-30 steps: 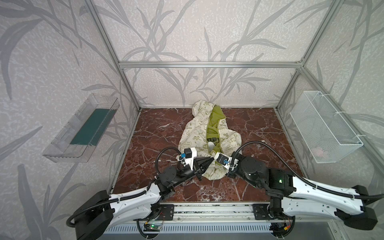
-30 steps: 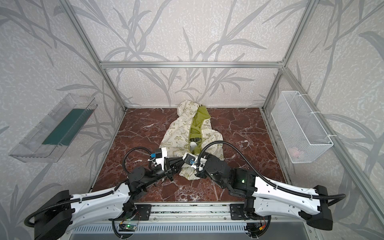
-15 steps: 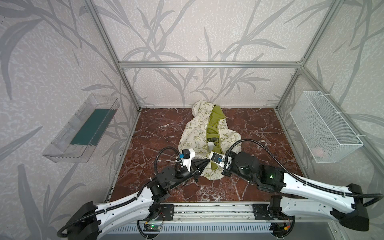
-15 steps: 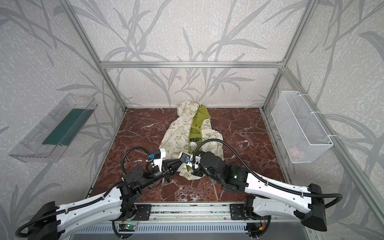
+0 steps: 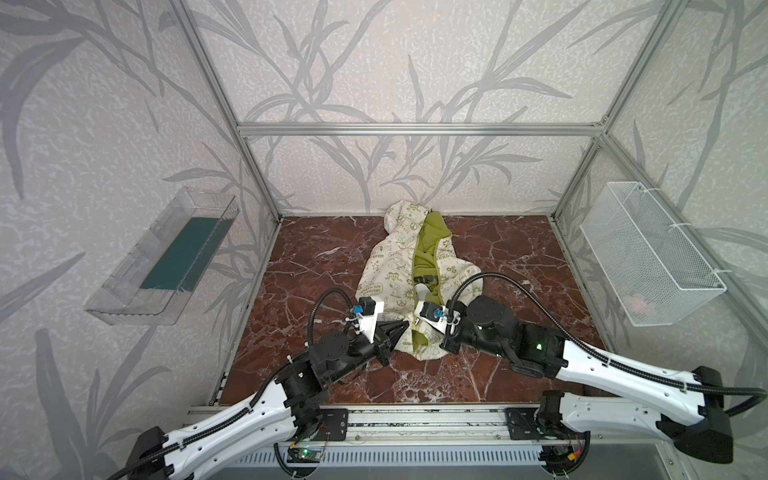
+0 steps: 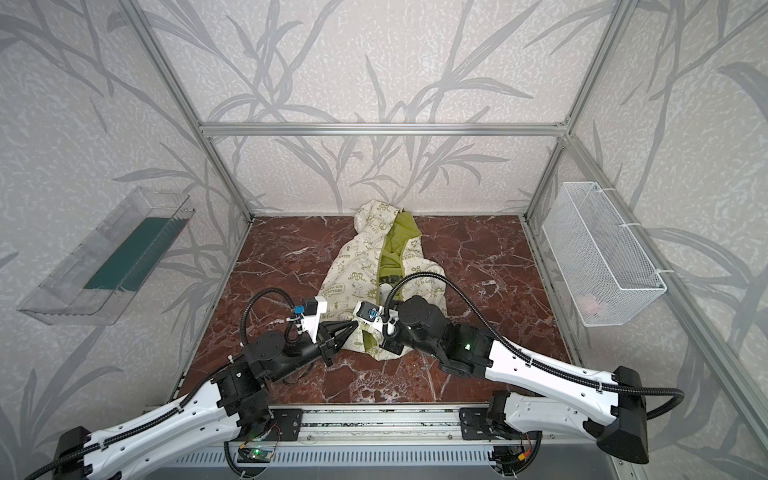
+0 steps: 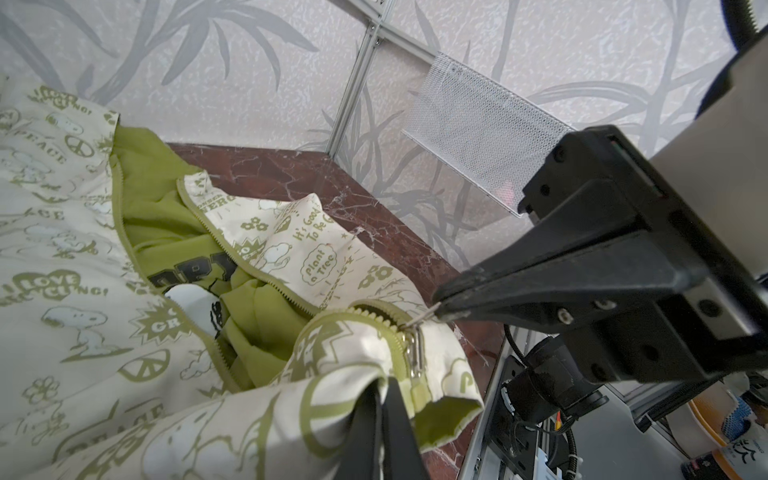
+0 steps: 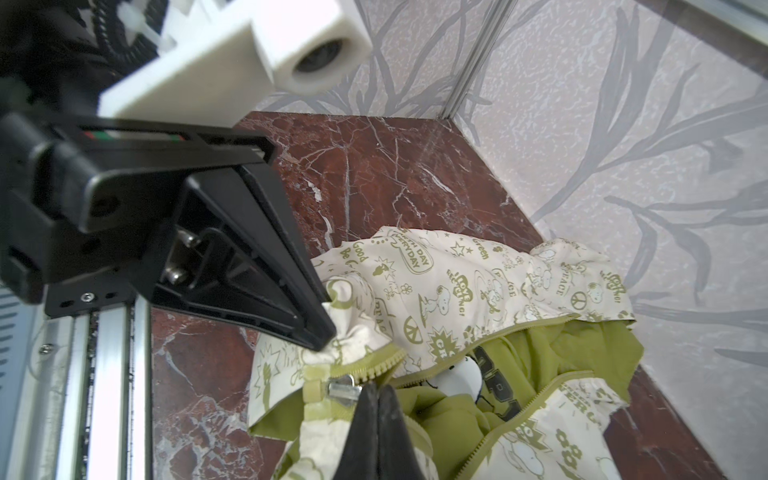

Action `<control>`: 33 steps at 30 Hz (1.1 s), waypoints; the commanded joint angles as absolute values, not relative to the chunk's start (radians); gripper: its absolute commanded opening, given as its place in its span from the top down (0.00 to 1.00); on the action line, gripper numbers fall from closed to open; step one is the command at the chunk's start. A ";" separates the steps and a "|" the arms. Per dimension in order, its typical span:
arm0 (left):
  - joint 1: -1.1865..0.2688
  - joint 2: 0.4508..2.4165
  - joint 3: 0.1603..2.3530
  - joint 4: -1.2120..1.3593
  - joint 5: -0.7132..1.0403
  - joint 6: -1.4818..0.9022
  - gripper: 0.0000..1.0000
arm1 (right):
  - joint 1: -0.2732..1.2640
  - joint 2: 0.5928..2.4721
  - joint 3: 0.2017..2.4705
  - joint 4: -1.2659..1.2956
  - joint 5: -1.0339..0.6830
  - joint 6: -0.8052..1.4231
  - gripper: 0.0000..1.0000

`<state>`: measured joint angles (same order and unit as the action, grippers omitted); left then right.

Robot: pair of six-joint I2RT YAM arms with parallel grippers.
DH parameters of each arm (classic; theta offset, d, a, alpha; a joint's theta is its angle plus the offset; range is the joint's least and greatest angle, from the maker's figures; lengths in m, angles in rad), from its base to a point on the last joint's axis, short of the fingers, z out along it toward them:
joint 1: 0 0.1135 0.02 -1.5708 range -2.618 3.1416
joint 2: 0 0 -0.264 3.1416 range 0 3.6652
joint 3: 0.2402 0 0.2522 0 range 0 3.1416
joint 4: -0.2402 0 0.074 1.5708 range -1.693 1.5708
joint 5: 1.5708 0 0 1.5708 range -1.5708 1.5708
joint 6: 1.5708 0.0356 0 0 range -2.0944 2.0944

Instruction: Zip up the jacket

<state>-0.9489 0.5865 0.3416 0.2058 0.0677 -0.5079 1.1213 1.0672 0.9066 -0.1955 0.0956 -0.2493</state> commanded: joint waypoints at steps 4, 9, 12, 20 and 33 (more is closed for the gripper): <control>-0.950 0.508 0.411 -0.179 -0.059 -0.656 1.00 | 1.168 1.130 0.880 -0.119 0.032 -0.085 1.00; -0.947 0.511 0.481 -0.378 -0.056 -0.708 1.00 | 1.185 1.185 0.863 -0.034 0.034 -0.048 1.00; -0.947 0.491 0.479 -0.414 -0.068 -0.735 1.00 | 1.203 1.221 0.869 -0.002 0.034 -0.040 1.00; -0.943 0.364 0.486 -0.541 -0.074 -0.803 1.00 | 1.269 1.251 0.879 0.044 0.059 -0.013 1.00; -0.945 0.257 0.336 -0.374 -0.050 -0.960 1.00 | 1.270 1.307 0.888 0.067 0.000 0.011 1.00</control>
<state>-0.9485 0.2569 0.3527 -0.4118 -0.0322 -0.9207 1.2652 1.2980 0.8680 0.0212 0.0250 -0.0036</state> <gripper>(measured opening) 0.047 0.047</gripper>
